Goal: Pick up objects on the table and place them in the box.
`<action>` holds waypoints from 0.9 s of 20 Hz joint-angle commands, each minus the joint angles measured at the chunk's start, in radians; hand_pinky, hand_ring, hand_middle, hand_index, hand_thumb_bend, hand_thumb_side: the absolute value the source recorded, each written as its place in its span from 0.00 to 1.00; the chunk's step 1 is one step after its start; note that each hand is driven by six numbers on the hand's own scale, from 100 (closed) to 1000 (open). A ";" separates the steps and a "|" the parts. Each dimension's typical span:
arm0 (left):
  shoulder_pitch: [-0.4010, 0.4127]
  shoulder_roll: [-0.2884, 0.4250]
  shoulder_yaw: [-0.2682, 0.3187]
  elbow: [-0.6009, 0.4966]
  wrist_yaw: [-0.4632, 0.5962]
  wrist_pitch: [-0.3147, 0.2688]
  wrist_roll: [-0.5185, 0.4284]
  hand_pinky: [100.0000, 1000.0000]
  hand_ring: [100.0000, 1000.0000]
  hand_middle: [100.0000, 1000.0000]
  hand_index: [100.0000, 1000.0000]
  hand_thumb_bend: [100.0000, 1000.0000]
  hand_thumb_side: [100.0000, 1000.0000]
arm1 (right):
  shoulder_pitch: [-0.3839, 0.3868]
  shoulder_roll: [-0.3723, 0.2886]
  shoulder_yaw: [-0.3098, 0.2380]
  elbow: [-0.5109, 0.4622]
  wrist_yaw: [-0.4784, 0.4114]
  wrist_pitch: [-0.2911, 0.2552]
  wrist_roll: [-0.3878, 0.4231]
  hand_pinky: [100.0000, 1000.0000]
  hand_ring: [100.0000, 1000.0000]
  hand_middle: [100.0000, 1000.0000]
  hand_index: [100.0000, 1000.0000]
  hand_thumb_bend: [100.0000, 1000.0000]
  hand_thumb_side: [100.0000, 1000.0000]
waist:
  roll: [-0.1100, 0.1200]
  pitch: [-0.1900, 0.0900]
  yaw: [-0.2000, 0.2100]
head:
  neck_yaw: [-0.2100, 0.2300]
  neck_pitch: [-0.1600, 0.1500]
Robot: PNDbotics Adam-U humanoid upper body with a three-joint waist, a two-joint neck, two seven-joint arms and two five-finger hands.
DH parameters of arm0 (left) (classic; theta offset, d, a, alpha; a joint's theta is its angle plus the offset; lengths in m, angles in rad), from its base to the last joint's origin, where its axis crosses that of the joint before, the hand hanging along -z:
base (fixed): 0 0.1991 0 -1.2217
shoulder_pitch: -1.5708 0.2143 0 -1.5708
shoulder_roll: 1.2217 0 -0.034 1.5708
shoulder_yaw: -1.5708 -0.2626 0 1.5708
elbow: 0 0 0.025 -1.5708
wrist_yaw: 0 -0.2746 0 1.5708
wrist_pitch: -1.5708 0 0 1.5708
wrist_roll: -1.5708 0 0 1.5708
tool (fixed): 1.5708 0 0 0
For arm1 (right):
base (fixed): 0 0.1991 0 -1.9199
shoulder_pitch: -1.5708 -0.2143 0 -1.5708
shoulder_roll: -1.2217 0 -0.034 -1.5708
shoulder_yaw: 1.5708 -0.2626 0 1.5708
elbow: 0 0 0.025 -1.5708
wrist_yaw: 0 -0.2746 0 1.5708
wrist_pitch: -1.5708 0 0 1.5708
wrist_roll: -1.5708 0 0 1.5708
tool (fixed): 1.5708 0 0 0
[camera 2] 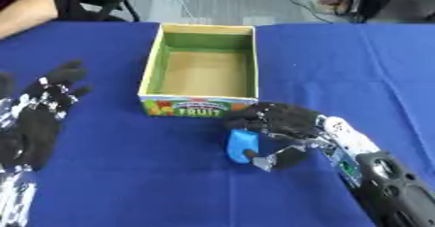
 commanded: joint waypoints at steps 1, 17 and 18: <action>-0.016 0.000 -0.001 -0.016 0.005 -0.002 -0.004 0.90 0.96 0.92 0.76 0.80 1.00 | -0.010 -0.007 0.000 0.015 0.017 -0.007 0.001 0.82 0.85 0.94 0.99 0.00 0.75 | -0.001 -0.008 0.001 | -0.011 -0.011; -0.016 0.001 0.000 -0.017 0.006 -0.002 -0.003 0.90 0.96 0.92 0.76 0.80 1.00 | 0.002 -0.002 -0.009 0.027 0.021 -0.004 -0.011 0.71 0.76 0.89 0.96 0.00 0.73 | 0.000 -0.011 -0.004 | -0.008 -0.012; -0.016 0.001 0.000 -0.017 0.006 -0.002 -0.003 0.90 0.97 0.92 0.76 0.80 1.00 | 0.005 -0.003 -0.010 0.025 0.021 -0.003 -0.013 0.70 0.74 0.88 0.96 0.00 0.73 | 0.000 -0.011 -0.005 | -0.008 -0.012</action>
